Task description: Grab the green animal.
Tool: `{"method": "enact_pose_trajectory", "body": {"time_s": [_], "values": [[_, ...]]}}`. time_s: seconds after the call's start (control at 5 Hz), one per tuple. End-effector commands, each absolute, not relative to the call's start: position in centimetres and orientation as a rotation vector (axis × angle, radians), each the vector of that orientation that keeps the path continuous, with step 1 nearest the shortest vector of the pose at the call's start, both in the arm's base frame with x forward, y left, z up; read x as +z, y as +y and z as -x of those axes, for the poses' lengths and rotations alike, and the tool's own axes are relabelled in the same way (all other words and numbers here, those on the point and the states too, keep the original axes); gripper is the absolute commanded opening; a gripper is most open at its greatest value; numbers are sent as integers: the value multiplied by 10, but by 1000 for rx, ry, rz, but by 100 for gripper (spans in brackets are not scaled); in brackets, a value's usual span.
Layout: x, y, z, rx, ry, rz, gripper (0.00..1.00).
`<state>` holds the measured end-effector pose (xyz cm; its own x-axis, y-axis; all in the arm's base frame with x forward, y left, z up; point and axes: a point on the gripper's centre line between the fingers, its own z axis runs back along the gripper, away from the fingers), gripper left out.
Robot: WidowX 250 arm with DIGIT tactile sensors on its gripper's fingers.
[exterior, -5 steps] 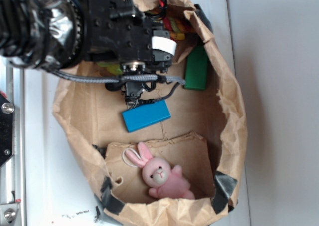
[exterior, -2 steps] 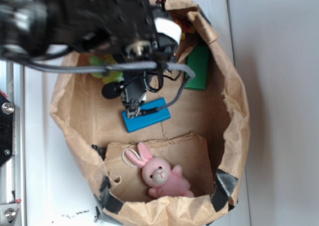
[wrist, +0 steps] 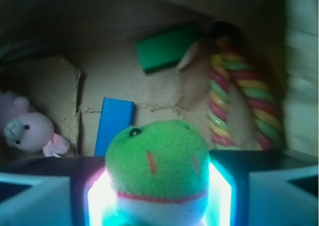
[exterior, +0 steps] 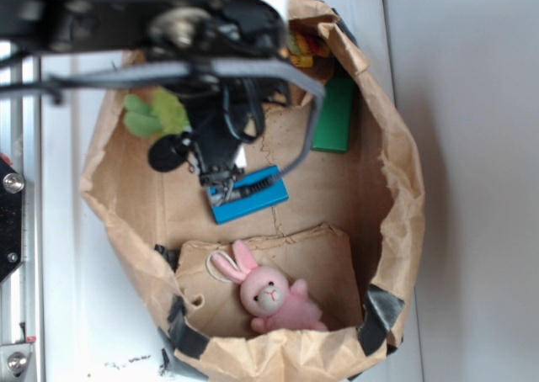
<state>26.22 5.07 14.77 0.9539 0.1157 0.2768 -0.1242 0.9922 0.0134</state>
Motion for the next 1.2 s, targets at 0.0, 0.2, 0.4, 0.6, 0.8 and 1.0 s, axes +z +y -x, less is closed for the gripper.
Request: {"method": "enact_pose_trajectory", "body": {"time_s": [0.0, 0.2, 0.4, 0.6, 0.8, 1.0], "values": [[183, 27, -280, 124, -334, -39, 0], [188, 14, -286, 122, -315, -41, 0], [188, 9, -289, 115, -306, -38, 0], [189, 7, -289, 114, -310, -34, 0], [190, 7, -289, 117, -313, -24, 0], [190, 9, -288, 81, -345, -33, 0]]}}
